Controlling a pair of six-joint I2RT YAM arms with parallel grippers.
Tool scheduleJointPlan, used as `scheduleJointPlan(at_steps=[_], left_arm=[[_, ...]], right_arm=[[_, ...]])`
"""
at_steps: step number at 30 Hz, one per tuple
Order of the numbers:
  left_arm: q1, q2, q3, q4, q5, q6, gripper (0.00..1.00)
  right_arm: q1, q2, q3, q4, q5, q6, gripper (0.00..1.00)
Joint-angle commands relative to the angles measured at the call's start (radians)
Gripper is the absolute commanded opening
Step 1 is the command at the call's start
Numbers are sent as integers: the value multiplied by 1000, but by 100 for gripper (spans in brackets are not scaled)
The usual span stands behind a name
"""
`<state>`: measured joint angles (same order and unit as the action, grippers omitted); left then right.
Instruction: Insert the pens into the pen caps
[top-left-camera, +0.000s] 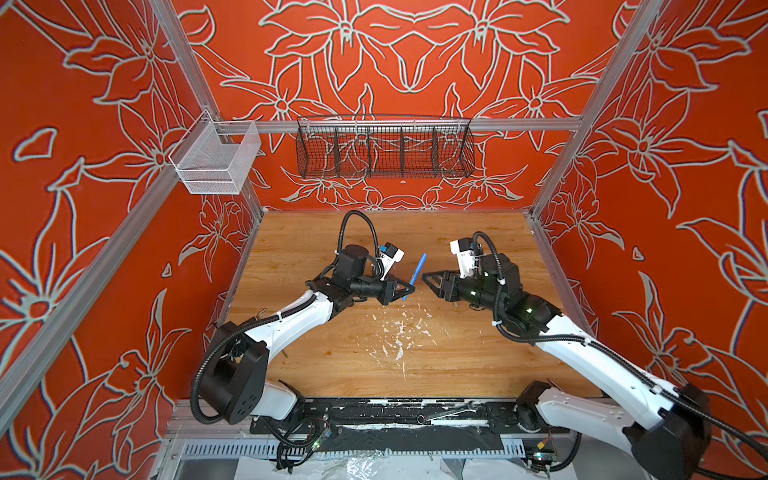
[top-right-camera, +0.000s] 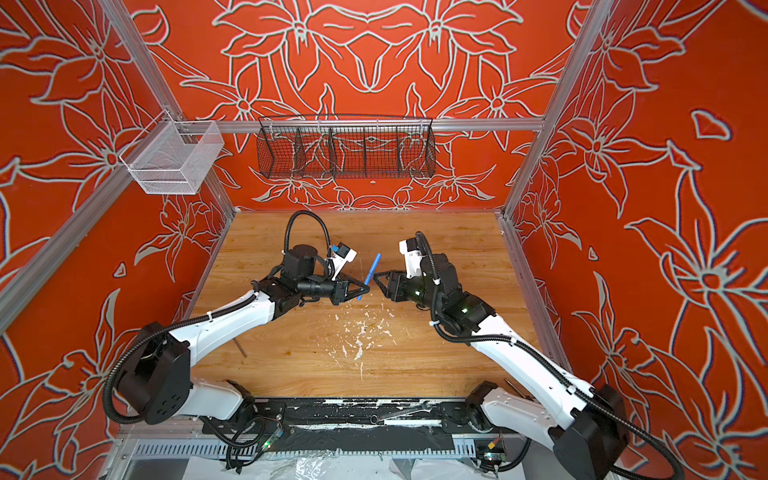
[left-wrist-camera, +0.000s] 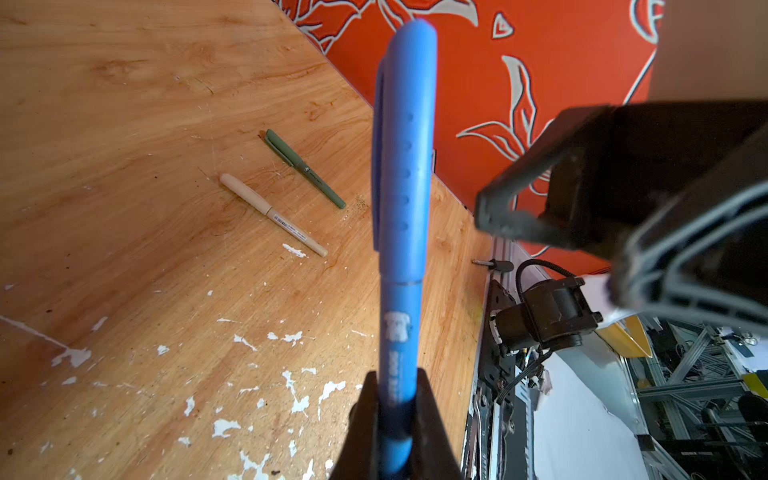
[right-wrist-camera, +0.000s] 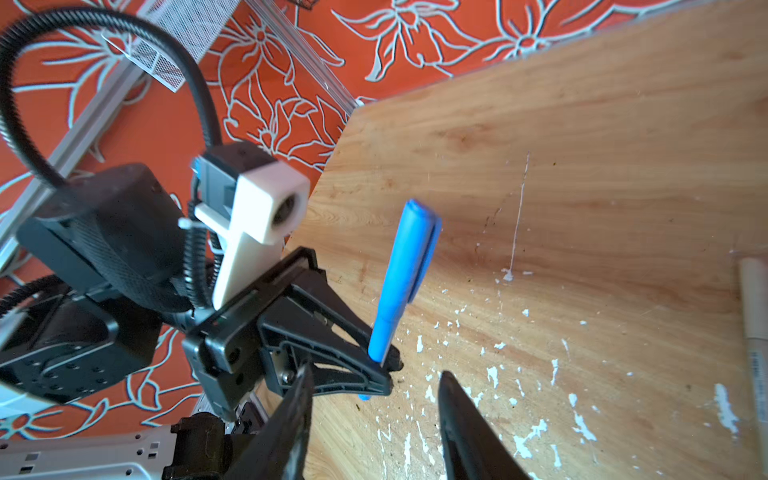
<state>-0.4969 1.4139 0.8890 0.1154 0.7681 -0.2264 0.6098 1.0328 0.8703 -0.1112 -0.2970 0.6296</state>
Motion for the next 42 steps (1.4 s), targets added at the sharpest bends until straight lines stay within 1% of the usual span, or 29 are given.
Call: scheduleJointPlan(at_steps=[1,7,11,13,16,19,24,30,33,36,39,41,42], left_arm=[[-16,-51,-29,30,-13,-9,0],[-64,-127,-67,16,-16,-11,0],[-88,-164,-72,7,-15,-15,0],[-92,-175,-76,7,-15,-18,0],[-94,-182,-75,1,-16,-17,0],[-94,-173,-66,-8,-14,-16,0],[-95,-149,-44,-15,-12,-17,0],[-97,-140,-5,-29,12,-13,0],[-96,-145,-6,-29,10,-14,0],[-97,-141,-1,-31,13,-17,0],[-97,-139,-2,-21,15,-24,0],[-97,-139,0,-21,2,-32,0],[-97,-139,3,-27,-9,-34,0]], right_arm=[[-20,-41,28,-53,-22,-47,52],[-52,-29,7,12,-99,-22,56],[-51,25,26,35,-173,-17,57],[-51,45,11,100,-224,-3,57],[-47,59,-5,169,-267,15,58],[-40,63,-13,210,-288,23,58],[-33,79,-24,231,-292,38,58],[-24,97,-22,230,-296,29,52],[-21,110,-16,220,-291,19,46],[-17,121,-18,234,-291,25,36],[-16,128,-18,249,-292,30,19],[-15,127,-21,256,-287,34,5],[-15,127,-23,258,-282,38,0]])
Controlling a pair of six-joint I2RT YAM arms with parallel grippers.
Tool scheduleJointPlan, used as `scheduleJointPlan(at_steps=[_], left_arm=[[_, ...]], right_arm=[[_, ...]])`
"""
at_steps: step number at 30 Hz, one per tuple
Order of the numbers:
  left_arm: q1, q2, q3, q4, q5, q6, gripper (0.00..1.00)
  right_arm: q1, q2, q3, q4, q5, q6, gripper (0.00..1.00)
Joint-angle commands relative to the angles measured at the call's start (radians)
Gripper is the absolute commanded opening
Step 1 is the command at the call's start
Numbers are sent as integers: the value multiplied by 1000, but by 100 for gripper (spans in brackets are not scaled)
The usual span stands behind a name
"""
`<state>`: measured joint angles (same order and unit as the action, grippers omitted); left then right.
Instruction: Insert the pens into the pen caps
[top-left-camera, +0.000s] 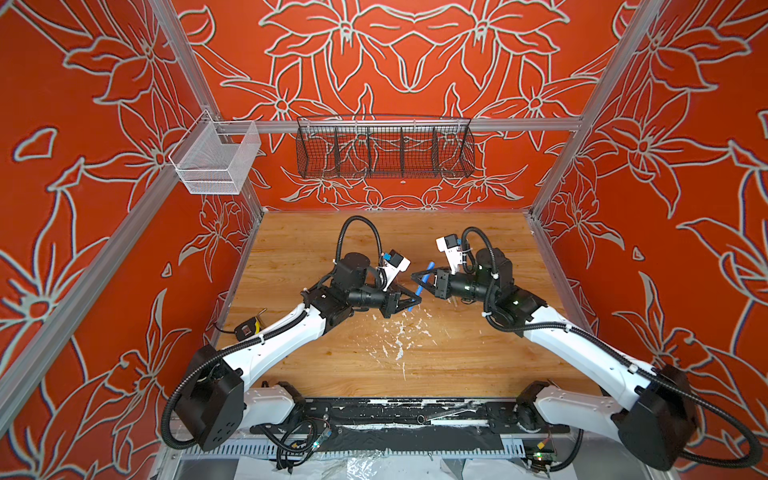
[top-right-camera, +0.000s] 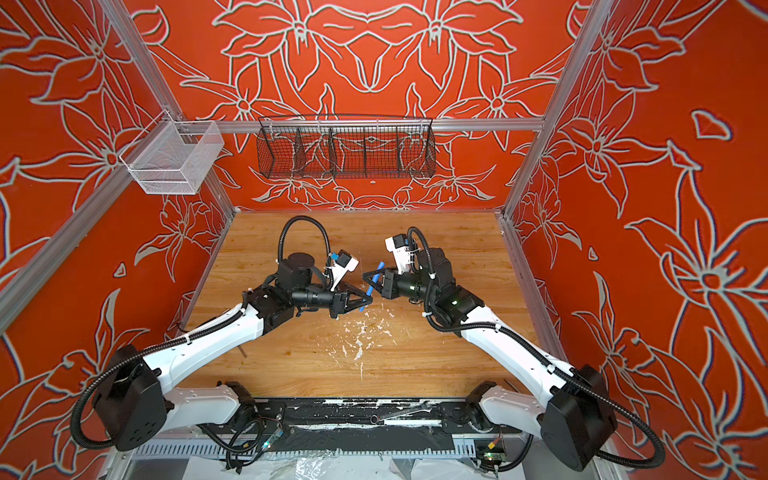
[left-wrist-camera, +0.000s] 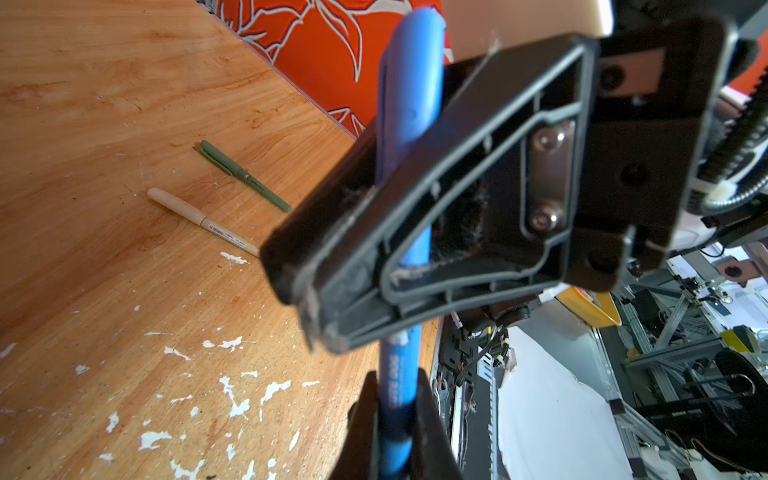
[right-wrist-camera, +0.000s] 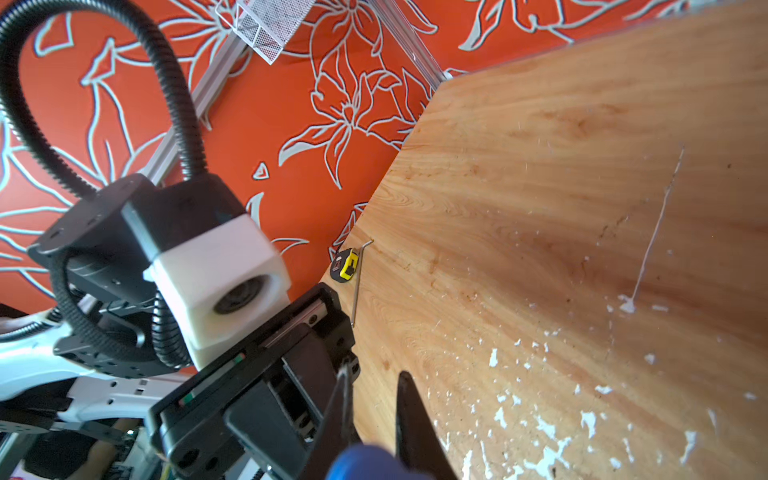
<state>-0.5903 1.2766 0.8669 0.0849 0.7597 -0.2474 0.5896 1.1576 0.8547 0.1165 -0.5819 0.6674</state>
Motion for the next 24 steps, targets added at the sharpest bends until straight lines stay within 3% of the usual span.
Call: scheduleJointPlan(at_steps=[1,3,7,24], left_arm=[[-3,2,29,-2,-13,-20,0],[-3,11,46,-27,-30,-35,0],[-2,35,83,-114,-25,-23,20],[-3,68,66,-143,73,-15,28]], right_arm=[[6,1,-8,28,7,2,0],[6,-3,-5,14,26,4,0],[3,-24,33,-103,100,-27,0],[-7,-54,8,-57,164,3,0]])
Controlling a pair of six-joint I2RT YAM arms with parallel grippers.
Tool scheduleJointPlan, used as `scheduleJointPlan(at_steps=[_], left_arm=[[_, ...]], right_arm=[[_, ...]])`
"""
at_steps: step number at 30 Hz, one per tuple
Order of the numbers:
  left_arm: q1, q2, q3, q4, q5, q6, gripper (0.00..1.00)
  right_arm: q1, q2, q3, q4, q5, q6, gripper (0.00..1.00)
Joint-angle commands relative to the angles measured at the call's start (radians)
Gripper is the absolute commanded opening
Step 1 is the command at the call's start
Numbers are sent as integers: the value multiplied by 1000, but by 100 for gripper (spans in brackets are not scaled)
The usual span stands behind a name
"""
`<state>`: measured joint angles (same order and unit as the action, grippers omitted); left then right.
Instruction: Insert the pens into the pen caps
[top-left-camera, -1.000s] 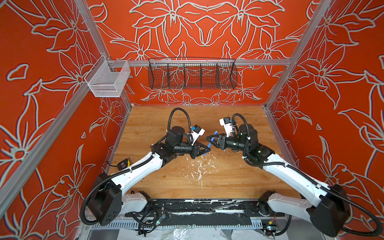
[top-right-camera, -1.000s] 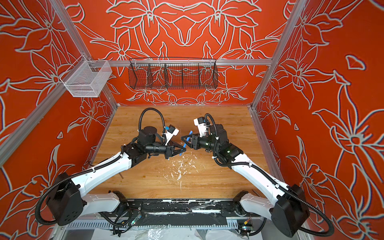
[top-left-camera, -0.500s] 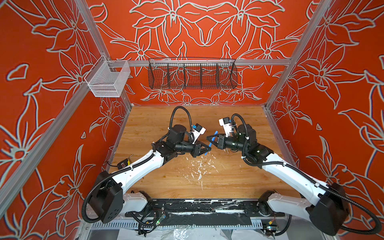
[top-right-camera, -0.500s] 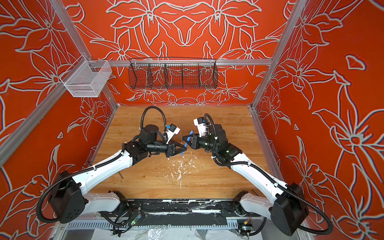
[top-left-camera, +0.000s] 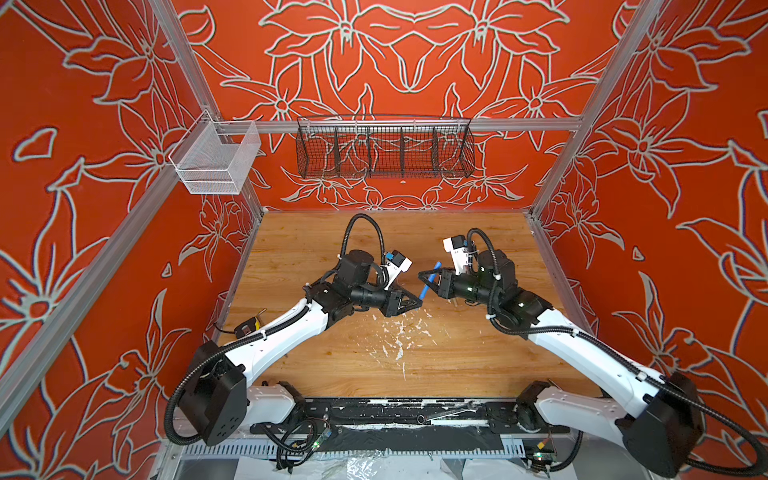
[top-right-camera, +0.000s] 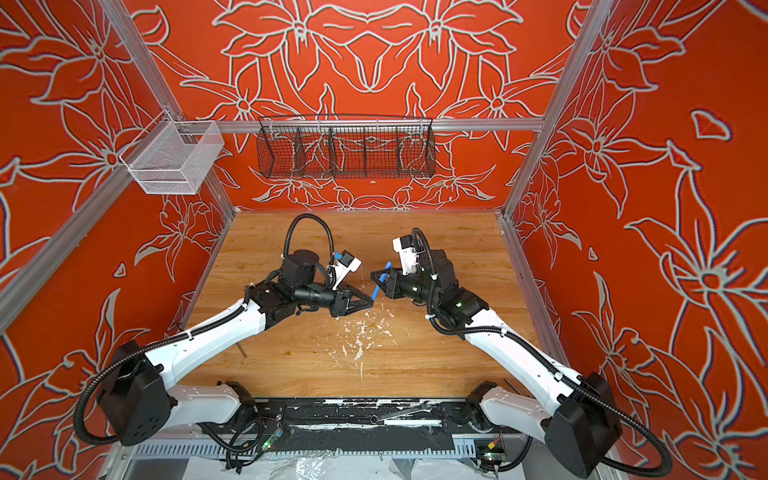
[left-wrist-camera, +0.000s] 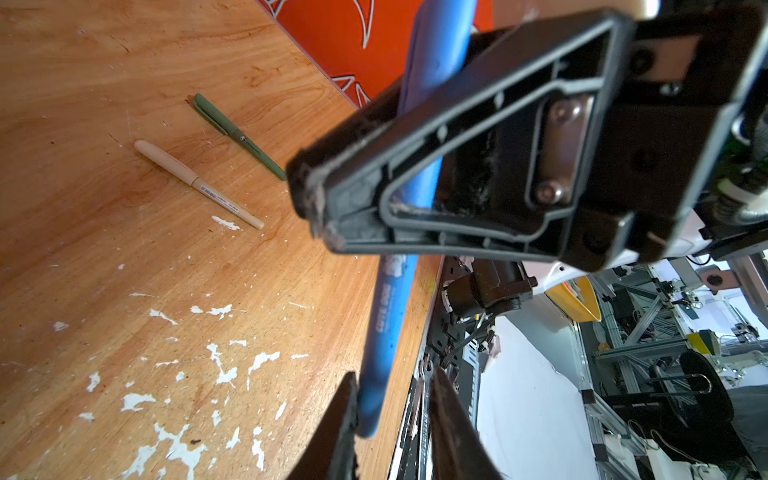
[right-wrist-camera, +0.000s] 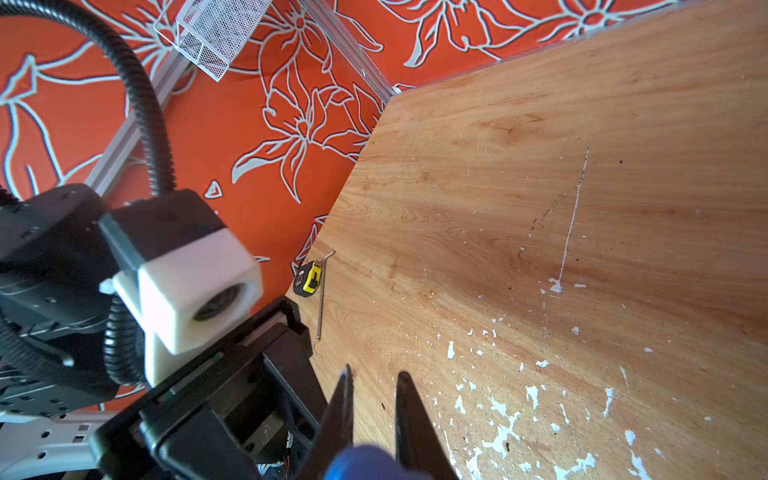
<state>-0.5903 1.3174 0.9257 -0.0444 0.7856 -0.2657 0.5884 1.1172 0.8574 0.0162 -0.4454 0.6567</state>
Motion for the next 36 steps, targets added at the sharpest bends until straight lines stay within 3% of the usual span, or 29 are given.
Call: scheduleJointPlan(at_steps=[1,5,8,15,16,18,20,26,36], left_arm=[[-5,37,10,-14,55,4,27],[-3,50,13,-8,60,-2,9],[-3,43,12,-8,47,2,0],[-4,29,9,-10,-21,-5,0],[-4,29,9,-14,-24,-2,0],[-3,32,3,-13,-26,2,0],[-3,31,-4,-13,-25,10,0],[-4,19,-23,4,7,25,0],[-11,4,-30,15,33,40,0]], right_arm=[[-5,-12,6,46,29,17,0],[-5,-8,2,53,28,21,0],[-5,-11,-3,56,27,21,0],[-5,-18,4,27,31,2,0],[-5,-24,9,8,44,-7,16],[-6,-49,19,-37,77,-30,38],[-11,-85,31,-83,123,-52,49],[-45,-179,37,-176,257,-112,56],[-64,-110,48,-72,103,-175,59]])
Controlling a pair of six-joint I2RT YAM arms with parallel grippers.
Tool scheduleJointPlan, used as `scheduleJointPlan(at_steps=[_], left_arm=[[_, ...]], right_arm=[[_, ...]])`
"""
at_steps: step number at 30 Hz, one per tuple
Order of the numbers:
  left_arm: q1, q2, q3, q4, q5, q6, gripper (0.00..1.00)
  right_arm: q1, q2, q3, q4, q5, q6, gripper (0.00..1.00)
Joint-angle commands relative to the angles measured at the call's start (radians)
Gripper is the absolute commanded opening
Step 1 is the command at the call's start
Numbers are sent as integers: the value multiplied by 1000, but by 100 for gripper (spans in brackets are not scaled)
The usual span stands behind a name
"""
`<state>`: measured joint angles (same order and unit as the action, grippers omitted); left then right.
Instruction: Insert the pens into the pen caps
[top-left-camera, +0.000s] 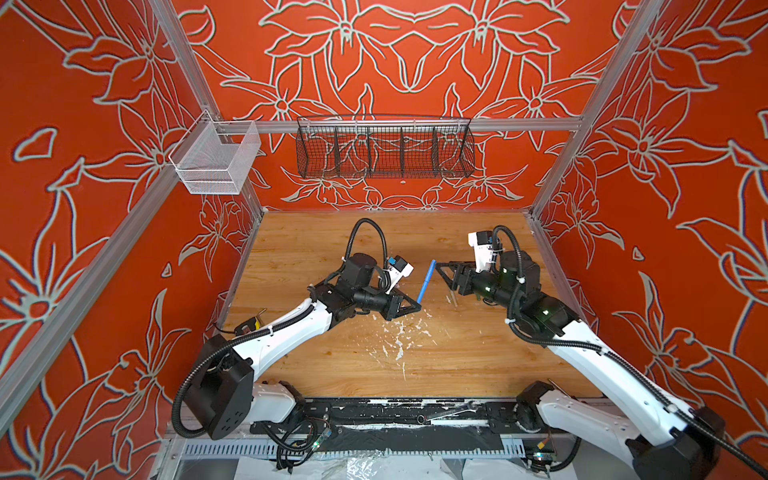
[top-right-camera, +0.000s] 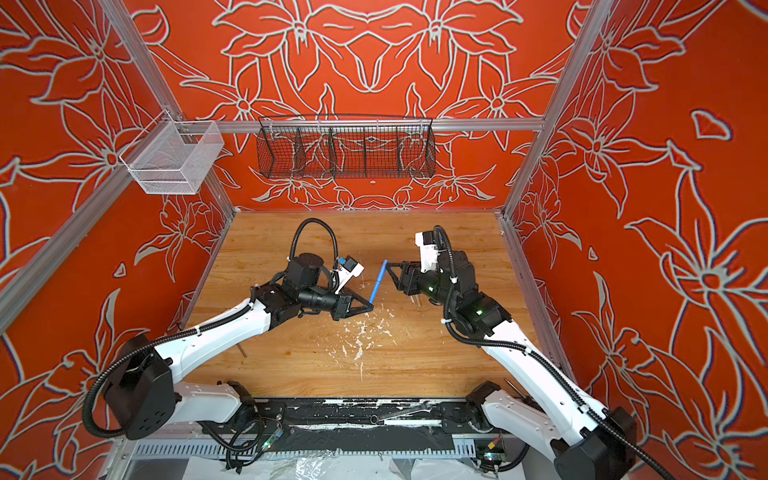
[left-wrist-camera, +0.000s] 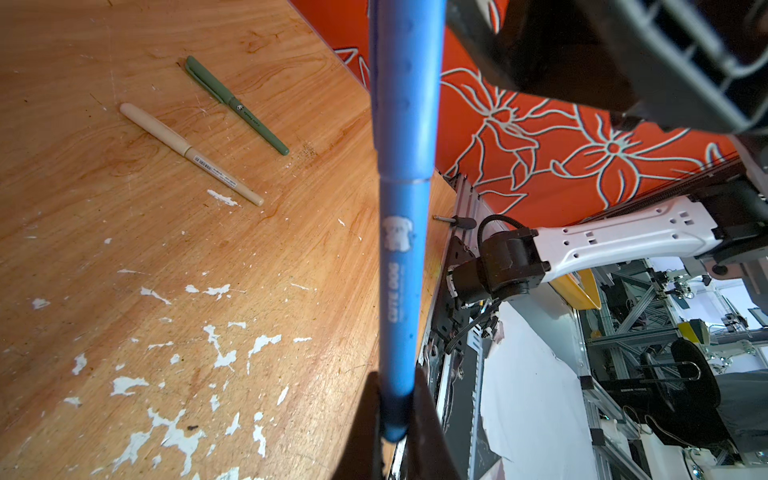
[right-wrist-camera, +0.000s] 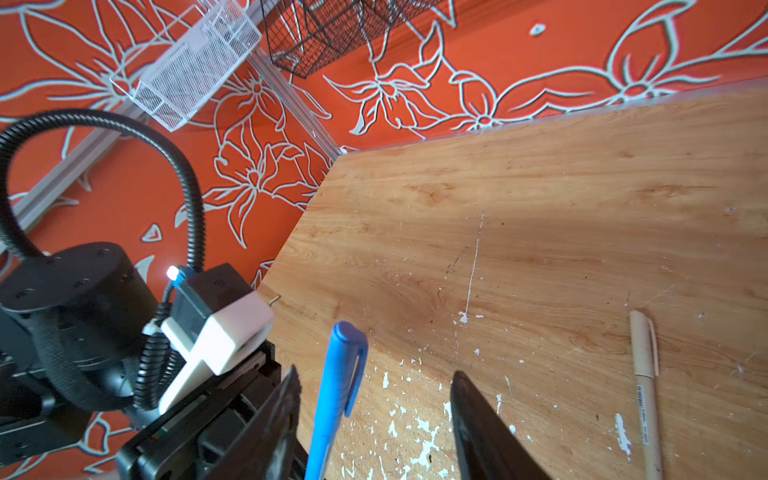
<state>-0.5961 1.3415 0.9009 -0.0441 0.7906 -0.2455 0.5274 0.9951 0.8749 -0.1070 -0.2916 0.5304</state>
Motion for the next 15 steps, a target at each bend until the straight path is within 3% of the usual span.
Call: scheduleJointPlan(at_steps=[1,15], left_arm=[[-7,-19,-4,14,29,20,0],[-24,-11,-8,38,48,21,0]], right_arm=[[-3,17,29,58,-54,-56,59],[-5,114,71,103,-122,-75,60]])
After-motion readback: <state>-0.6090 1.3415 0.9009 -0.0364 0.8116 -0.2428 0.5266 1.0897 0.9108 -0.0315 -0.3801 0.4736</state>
